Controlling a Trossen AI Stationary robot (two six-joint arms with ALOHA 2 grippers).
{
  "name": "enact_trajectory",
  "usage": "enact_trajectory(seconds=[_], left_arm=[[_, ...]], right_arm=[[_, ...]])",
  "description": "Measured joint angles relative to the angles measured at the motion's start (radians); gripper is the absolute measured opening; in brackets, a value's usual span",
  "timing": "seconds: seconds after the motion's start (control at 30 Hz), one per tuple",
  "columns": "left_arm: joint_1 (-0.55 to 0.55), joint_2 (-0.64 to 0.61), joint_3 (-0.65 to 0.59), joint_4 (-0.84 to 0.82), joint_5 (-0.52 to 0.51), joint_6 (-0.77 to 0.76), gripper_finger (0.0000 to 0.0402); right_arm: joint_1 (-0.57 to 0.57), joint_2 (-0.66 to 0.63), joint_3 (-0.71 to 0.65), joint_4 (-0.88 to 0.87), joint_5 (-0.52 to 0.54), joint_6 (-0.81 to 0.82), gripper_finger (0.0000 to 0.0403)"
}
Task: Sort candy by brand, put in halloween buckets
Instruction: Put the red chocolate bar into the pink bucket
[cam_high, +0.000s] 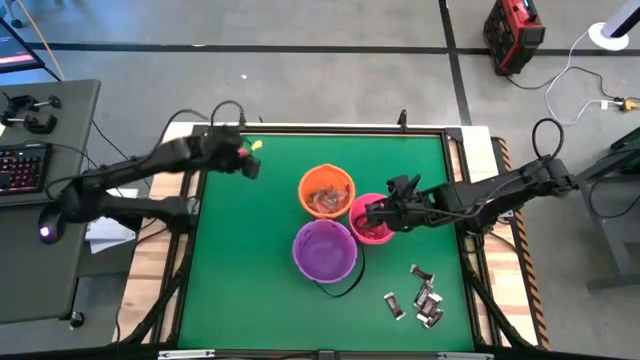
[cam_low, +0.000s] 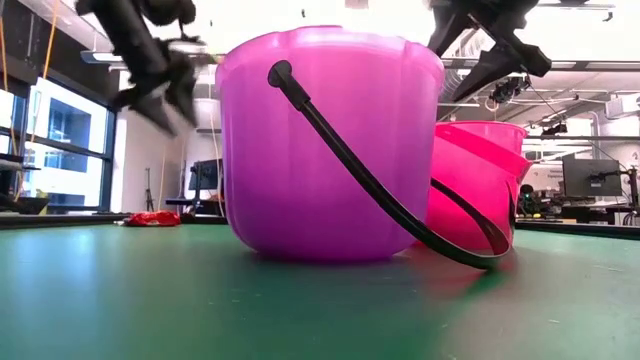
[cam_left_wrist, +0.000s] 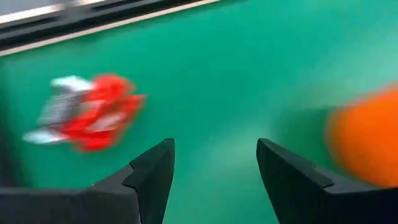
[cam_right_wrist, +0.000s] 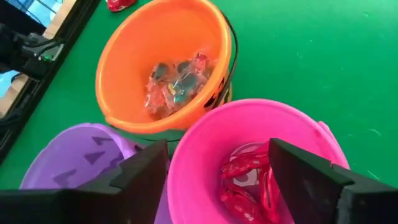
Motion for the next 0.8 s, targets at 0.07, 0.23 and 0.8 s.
enact_trajectory(seconds=[0.07, 0.23, 0.8], left_arm=[[0.125, 0.064, -0.001, -0.027, 0.023, 0.073, 0.0216], [0.310, 0.299, 0.026, -0.023, 0.128, 0.234, 0.0216], [0.317, 0.695, 0.191, -0.051, 0.011, 0.537, 0.0215]], right_arm=[[-0.009, 0.000, 0.000, 0.000, 0.000, 0.000, 0.0272], [-0.036, 0.000, 0.000, 0.027, 0.000, 0.000, 0.0273], [-0.048, 0.000, 0.000, 0.075, -0.004, 0.003, 0.0273]])
